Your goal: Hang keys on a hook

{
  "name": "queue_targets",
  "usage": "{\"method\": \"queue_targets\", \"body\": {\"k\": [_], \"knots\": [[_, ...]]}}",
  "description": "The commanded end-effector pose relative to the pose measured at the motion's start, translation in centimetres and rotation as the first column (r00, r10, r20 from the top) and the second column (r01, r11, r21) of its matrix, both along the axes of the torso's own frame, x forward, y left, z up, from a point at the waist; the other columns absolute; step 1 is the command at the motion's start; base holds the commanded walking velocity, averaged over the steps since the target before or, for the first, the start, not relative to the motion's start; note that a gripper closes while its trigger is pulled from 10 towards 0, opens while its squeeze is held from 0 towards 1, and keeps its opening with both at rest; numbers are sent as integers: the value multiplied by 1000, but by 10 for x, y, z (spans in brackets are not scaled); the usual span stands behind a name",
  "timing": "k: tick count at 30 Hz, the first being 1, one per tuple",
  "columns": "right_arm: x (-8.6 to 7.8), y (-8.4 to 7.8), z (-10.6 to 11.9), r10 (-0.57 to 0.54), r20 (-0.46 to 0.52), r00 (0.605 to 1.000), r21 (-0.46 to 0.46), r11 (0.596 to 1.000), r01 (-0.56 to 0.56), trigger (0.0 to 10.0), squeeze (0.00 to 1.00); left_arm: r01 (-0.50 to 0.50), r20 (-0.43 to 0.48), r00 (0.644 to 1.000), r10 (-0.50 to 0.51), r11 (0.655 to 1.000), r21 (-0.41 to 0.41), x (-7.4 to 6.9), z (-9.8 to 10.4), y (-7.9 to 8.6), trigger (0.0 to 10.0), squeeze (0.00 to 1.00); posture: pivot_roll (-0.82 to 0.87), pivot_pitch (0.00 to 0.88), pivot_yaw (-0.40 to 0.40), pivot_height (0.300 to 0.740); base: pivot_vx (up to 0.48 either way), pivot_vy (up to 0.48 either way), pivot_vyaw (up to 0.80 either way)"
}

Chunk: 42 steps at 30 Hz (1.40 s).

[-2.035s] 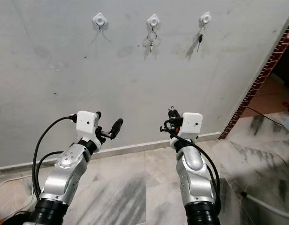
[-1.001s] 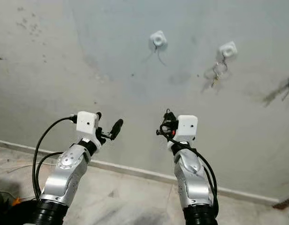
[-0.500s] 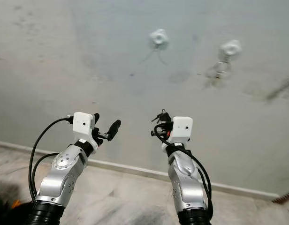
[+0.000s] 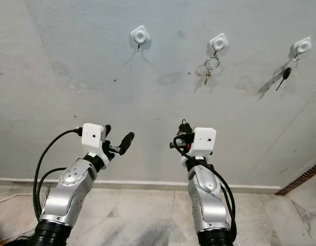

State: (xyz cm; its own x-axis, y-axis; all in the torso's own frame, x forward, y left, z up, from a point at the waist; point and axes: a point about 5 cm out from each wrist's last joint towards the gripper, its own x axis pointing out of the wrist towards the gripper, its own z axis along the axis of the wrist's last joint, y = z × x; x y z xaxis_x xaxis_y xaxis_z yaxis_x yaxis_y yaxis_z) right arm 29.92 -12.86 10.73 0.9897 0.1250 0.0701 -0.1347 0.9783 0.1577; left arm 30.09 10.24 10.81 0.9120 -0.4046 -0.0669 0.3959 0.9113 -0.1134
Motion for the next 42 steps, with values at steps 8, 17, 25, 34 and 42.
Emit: {"method": "queue_targets", "body": {"k": [8,17,25,34,42], "knots": [[0,4,5,17,10,1000,-10,1000,-17,10000,0,7,2,1000,-7,1000,-4,-4,1,2,10000,0,190,0,-45,740,135,0,0],[-1,5,4,12,8,1000,-12,1000,-12,10000,0,22,1,1000,-22,1000,0,-4,1,1,10000,0,184,0,-39,740,312,0,0],[0,3,4,12,8,1000,-17,1000,-12,10000,0,23,-4,1000,-23,1000,0,-5,0,-1,10000,0,185,0,-39,740,305,0,0],[-3,3,2,10,5,1000,-17,1000,-10,10000,0,7,11,1000,-7,1000,28,-8,0,5,10000,0,186,0,-37,740,0,0,0],[-11,1,-2,30,-10,1000,-9,1000,-30,10000,0,-108,93,991,94,980,164,-23,1,34,10000,0,207,0,-51,740,0,0,0]]}}
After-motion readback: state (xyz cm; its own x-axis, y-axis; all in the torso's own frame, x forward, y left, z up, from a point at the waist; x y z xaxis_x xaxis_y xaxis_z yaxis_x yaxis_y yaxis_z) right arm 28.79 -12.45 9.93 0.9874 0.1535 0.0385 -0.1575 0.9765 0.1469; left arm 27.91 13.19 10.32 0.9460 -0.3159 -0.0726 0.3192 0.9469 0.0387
